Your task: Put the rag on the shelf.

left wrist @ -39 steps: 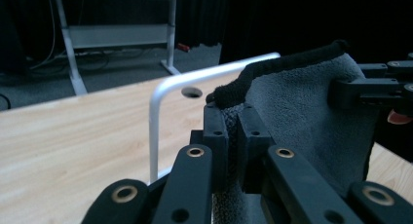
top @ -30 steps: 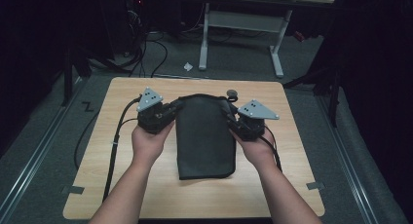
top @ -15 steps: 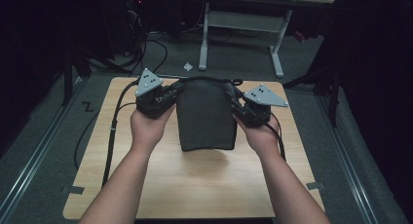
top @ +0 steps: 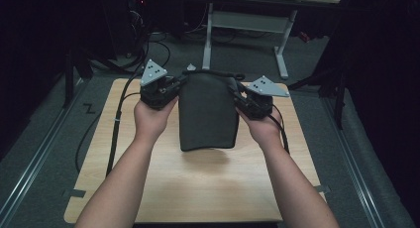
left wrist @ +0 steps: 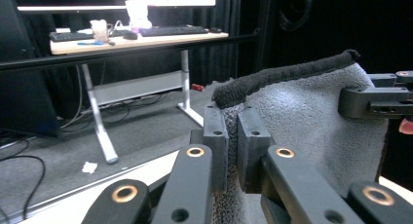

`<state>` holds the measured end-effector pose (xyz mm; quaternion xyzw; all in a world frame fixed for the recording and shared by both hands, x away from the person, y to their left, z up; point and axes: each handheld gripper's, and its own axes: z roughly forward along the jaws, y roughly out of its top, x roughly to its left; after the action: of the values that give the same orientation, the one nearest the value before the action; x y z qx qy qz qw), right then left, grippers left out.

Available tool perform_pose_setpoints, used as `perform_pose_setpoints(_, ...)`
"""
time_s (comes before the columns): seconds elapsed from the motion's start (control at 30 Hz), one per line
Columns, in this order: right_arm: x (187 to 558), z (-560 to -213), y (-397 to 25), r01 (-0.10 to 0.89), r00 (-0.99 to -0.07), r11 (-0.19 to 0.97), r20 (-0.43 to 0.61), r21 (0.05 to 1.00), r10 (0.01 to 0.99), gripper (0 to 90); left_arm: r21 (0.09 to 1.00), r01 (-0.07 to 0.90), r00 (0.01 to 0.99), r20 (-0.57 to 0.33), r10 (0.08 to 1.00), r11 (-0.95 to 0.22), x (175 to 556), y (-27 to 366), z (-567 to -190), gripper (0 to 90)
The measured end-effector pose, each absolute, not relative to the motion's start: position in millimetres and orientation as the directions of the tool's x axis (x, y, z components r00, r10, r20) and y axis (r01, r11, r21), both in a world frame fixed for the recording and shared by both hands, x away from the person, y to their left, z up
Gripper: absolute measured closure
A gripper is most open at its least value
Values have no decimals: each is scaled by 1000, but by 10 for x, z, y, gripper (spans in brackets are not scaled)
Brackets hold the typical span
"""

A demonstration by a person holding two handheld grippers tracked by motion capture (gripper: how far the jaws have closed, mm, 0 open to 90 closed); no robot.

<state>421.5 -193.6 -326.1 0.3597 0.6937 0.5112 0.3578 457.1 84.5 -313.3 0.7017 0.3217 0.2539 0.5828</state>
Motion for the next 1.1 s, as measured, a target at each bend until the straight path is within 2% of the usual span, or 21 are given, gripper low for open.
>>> perform_pose_setpoints(0.33, 4611, -3313, -1944, 148, -477, 237, -140, 960, 867, 755, 977, 166, 636, -1, 772, -136, 5006, 771, -3243, 843)
perform_pose_setpoints(0.63, 4938, -3465, -2019, 185, -501, 237, -116, 954, 858, 747, 963, 233, 625, -42, 779, -134, 5289, 749, -3445, 839)
perform_pose_setpoints(1.1, 5089, -3777, -2064, 270, -509, 263, -95, 926, 856, 742, 915, 336, 632, -46, 774, -221, 5393, 700, -3802, 853)
